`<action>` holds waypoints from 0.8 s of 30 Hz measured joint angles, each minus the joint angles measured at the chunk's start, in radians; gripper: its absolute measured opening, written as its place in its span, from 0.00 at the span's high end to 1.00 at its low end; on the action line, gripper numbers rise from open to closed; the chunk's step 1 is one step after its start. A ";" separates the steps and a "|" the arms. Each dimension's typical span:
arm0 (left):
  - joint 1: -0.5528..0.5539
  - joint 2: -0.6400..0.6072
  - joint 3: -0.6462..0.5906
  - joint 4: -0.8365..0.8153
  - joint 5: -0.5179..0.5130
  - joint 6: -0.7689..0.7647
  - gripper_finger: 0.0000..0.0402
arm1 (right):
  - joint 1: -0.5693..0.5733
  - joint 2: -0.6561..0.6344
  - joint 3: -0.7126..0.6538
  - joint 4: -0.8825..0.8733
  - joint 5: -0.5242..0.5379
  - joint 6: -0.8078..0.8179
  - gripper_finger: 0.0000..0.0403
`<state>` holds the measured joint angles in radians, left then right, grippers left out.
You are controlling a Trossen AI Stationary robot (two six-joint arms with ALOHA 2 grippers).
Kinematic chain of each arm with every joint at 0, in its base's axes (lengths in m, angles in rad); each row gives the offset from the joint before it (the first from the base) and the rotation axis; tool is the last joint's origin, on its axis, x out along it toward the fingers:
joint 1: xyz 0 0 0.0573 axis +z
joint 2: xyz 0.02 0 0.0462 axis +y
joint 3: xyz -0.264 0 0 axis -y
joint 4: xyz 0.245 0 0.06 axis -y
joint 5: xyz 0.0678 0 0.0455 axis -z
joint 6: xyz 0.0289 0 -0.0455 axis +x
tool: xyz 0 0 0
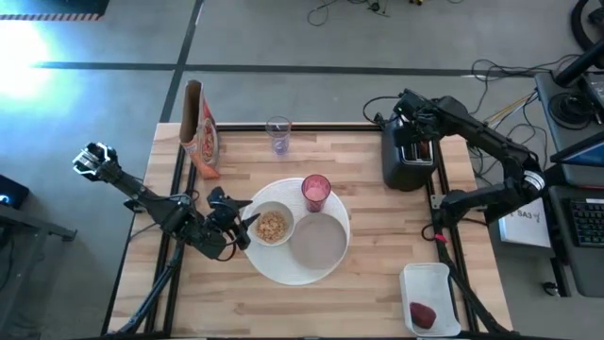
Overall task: Arrange a breakfast setting
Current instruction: Put the brown toasted bread on the gray plate
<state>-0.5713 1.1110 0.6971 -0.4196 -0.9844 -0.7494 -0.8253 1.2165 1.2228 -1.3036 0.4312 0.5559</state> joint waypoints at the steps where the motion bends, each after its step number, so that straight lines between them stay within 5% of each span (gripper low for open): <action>1: 0.000 0.000 0.000 0.000 0.000 0.000 0.52 | 0.000 -0.007 0.000 -0.001 -0.005 -0.006 0.85; 24: 0.000 0.000 0.000 0.001 -0.001 -0.019 0.52 | -0.004 -0.070 0.262 -0.132 -0.085 -0.044 0.85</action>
<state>-0.5713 1.1110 0.6971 -0.4187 -0.9850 -0.7681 -0.8291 1.1464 1.4848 -1.4359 0.3463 0.5114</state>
